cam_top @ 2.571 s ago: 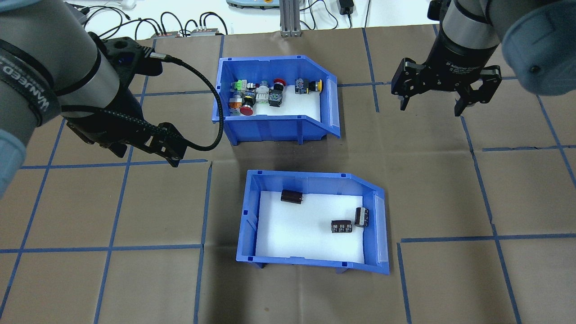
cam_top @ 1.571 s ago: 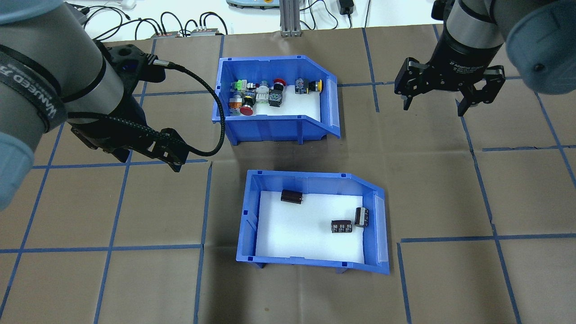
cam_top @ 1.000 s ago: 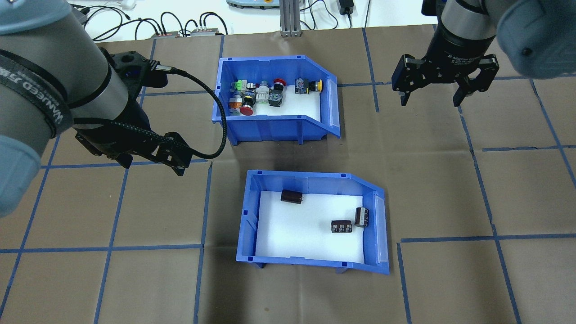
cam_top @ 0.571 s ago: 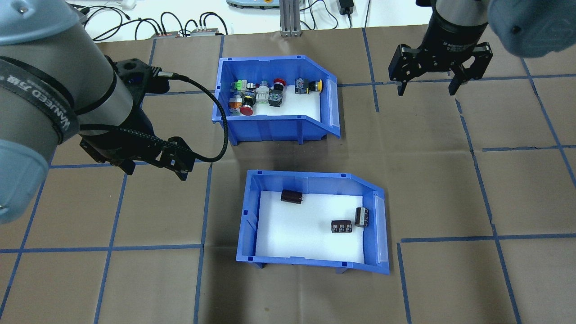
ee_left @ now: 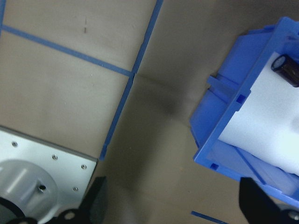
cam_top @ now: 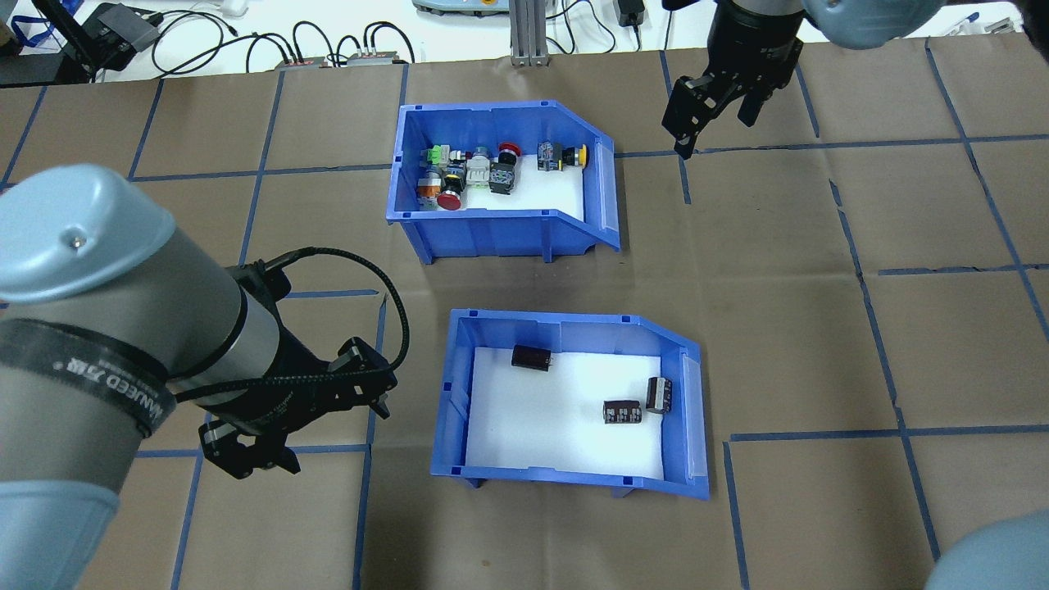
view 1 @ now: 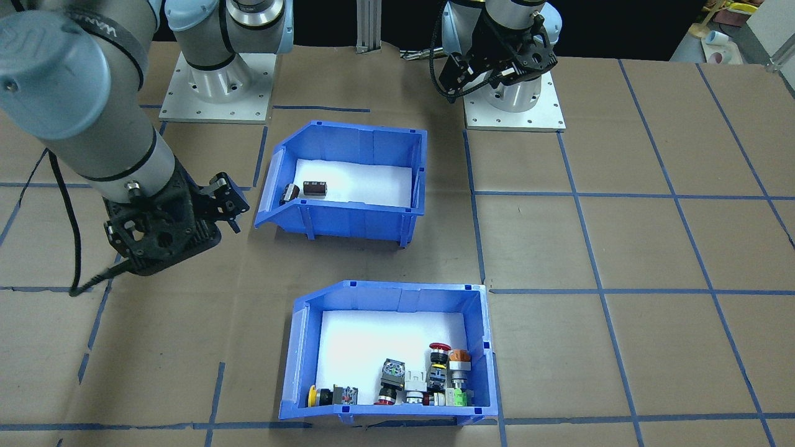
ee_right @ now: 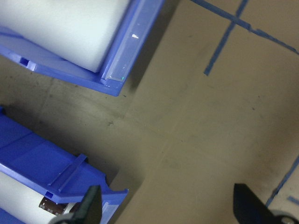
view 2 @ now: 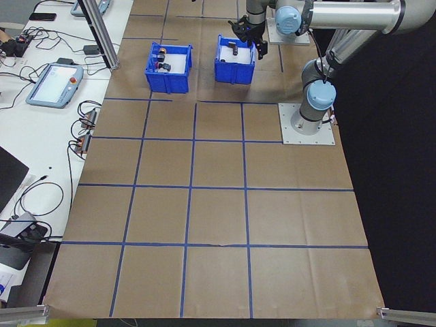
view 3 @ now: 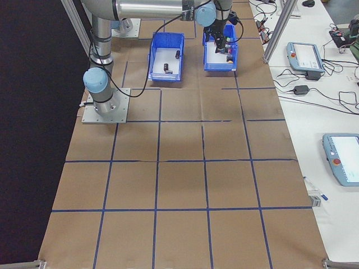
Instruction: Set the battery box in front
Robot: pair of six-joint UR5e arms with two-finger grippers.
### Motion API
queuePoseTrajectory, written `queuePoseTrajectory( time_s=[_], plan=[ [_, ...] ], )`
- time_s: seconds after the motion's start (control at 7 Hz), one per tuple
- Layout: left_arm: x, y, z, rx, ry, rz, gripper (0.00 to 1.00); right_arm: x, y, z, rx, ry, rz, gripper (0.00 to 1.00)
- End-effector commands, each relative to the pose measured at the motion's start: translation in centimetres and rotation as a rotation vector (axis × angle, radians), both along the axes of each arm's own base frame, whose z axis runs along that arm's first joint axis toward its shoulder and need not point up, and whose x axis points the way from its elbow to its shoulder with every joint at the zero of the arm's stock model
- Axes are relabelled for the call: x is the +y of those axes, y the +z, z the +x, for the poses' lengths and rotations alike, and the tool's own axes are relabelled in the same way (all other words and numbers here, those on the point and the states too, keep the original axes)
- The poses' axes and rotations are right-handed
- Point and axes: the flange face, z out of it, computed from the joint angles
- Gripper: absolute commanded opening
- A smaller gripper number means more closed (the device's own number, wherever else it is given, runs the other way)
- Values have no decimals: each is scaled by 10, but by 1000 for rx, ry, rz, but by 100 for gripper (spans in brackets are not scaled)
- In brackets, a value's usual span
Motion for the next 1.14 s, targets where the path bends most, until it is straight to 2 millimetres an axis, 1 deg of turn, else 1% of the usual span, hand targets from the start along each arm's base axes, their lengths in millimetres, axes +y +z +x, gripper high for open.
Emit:
queuePoseTrajectory(
  time_s=[0.0,0.14,0.29,0.43,0.57,0.71,0.86,1.0],
  plan=[
    [27,-17,-3,-43,334,52,98,-11,-6,64,-14,481,-34,100],
    [29,-29,-11,-36,393,15,98,-12,-17,93,-18,632,-52,100],
    [34,-45,-24,-14,573,3,99,-6,-30,134,-9,702,-80,100],
    [44,-64,-40,23,684,36,99,2,-45,176,63,783,-89,100],
    [52,-79,-48,29,736,22,99,6,-57,210,79,834,-91,100],
    [55,-90,-57,59,790,-8,99,4,-60,225,77,839,-100,100],
    [52,-99,-74,84,862,-35,99,1,-68,236,69,849,-108,100],
    [54,-111,-93,79,838,-38,99,13,-92,270,65,895,-100,100]
  ],
)
